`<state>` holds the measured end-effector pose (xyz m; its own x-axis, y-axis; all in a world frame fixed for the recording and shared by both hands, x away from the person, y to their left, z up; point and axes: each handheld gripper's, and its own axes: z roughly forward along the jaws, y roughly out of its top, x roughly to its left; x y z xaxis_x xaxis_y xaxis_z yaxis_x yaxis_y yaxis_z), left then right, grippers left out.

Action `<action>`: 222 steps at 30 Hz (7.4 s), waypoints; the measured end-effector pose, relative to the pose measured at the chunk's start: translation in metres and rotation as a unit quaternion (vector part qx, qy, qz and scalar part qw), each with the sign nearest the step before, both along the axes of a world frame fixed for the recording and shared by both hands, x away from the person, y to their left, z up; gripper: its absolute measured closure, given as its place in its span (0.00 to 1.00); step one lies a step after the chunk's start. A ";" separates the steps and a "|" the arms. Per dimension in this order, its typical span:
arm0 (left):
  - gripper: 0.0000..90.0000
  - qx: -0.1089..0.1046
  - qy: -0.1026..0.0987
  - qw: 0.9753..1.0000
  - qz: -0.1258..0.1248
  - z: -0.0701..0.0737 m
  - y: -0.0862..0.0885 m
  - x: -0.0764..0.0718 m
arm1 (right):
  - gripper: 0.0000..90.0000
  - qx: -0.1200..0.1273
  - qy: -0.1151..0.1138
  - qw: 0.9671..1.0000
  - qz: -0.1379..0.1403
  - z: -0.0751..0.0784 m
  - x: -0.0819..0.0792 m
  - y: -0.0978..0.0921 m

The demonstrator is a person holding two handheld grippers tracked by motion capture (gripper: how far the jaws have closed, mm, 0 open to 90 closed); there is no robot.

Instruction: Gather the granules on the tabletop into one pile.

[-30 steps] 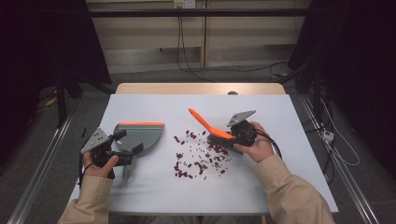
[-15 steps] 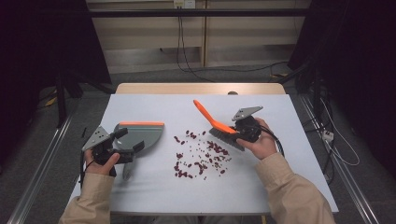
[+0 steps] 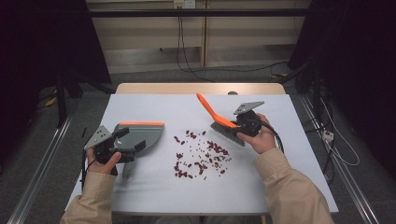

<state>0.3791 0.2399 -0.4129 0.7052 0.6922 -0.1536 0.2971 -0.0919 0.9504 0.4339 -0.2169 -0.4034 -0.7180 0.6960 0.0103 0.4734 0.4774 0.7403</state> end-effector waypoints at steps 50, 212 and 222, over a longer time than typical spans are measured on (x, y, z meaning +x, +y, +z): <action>0.07 0.010 0.004 1.000 0.005 -0.002 0.002 -0.004 | 0.79 -0.009 -0.076 0.988 0.135 -0.013 -0.002 0.046; 0.07 0.017 0.003 1.000 0.018 -0.005 0.007 -0.002 | 0.78 0.216 0.158 0.948 -0.174 -0.049 -0.078 0.082; 0.07 0.019 0.004 1.000 0.019 -0.005 0.006 -0.002 | 0.78 0.210 0.147 0.949 -0.185 -0.047 -0.079 0.071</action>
<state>0.3772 0.2463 -0.4175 0.6772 0.7237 -0.1327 0.3093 -0.1165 0.9438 0.3550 -0.1463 -0.4499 -0.3479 0.7904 0.5042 0.7671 -0.0692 0.6378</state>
